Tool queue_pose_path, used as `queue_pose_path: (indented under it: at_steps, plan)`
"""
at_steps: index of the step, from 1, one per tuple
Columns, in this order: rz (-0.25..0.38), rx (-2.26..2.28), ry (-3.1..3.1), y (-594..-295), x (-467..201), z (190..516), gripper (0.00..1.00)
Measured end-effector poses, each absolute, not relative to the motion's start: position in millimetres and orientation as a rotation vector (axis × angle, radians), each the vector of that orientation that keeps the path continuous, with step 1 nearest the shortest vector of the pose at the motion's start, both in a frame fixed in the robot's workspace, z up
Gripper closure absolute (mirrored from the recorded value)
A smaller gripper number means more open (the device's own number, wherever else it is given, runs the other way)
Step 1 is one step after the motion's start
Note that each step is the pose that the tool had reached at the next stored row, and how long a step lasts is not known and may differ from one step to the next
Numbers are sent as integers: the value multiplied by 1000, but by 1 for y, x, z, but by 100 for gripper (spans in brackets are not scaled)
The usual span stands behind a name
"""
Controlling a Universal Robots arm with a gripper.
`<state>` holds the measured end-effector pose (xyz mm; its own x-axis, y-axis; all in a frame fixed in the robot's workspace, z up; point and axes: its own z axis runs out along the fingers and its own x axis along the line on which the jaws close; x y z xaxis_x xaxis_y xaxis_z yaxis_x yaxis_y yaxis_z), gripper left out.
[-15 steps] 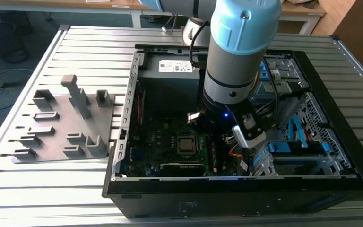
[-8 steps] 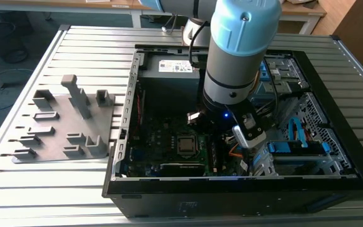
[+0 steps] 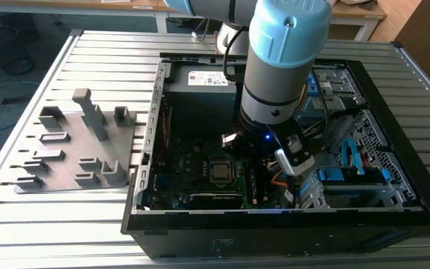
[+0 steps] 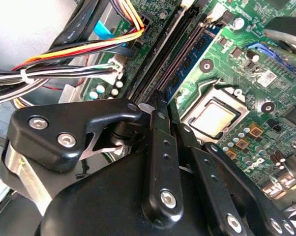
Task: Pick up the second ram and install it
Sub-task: 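Insert the second ram into the second slot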
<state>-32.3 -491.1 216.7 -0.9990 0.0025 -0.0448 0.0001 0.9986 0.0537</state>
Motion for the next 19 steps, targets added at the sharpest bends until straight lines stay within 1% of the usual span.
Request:
queue_pose_path:
  at_steps: [19]
  plan:
    - [80, 6, 3096, -491, -32, 212, 86]
